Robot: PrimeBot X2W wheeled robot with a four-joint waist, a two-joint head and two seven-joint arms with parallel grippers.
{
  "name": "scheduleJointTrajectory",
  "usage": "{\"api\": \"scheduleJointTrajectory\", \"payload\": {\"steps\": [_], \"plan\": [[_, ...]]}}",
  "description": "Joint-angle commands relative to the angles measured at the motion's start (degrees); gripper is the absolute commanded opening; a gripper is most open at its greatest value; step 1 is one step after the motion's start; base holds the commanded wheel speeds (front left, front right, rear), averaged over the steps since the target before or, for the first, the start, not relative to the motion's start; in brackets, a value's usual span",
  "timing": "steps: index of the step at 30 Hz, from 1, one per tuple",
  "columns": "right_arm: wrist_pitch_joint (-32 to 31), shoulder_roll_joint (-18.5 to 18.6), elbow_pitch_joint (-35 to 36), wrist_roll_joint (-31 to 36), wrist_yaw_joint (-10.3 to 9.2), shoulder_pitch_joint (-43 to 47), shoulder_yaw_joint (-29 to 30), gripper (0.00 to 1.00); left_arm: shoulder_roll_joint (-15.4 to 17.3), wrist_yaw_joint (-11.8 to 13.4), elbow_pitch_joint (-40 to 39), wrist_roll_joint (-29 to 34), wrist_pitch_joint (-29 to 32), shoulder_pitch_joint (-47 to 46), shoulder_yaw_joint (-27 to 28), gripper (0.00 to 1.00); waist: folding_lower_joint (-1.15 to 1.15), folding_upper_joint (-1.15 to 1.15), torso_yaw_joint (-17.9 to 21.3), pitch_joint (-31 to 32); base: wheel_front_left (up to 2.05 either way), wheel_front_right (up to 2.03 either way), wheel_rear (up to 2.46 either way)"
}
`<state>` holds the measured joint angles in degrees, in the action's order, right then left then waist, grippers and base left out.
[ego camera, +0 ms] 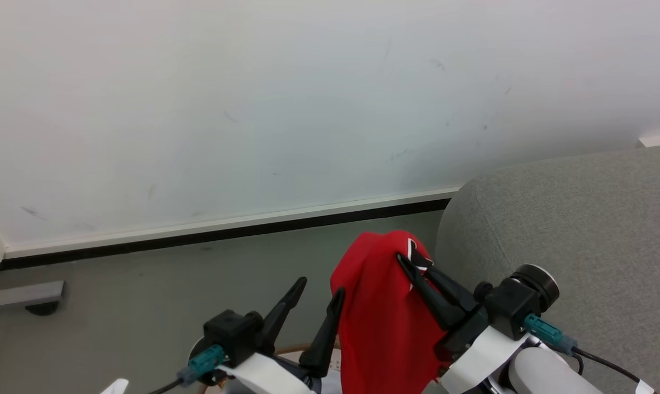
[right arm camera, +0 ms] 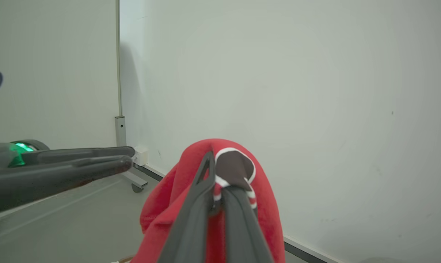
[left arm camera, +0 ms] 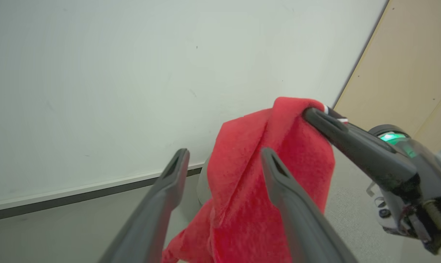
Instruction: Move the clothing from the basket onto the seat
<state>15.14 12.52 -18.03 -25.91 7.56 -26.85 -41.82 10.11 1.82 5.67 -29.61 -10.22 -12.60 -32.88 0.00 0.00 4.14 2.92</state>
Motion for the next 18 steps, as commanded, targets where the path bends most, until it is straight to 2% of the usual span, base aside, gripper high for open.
{"api": "scheduleJointTrajectory", "payload": {"steps": [1,10,18], "plan": [[0.01,0.37,0.47,0.32,-0.13,0.62,0.64,0.00,0.47,-0.12,0.43,0.53,-0.49,0.72,-0.06,1.00,0.00,0.00,-0.01,0.02,0.00,0.00,0.00],[0.01,0.99,1.08,0.85,-0.13,1.11,2.52,0.00,0.61,-0.23,0.75,0.53,-0.41,1.09,-0.95,1.00,0.00,0.00,0.60,0.08,0.00,0.00,0.00],[0.02,1.13,1.32,1.24,-0.13,0.72,3.38,0.00,0.70,-0.29,0.27,0.58,-0.25,0.85,-1.69,1.00,0.00,0.00,3.65,-0.47,0.00,0.00,0.00]]}}
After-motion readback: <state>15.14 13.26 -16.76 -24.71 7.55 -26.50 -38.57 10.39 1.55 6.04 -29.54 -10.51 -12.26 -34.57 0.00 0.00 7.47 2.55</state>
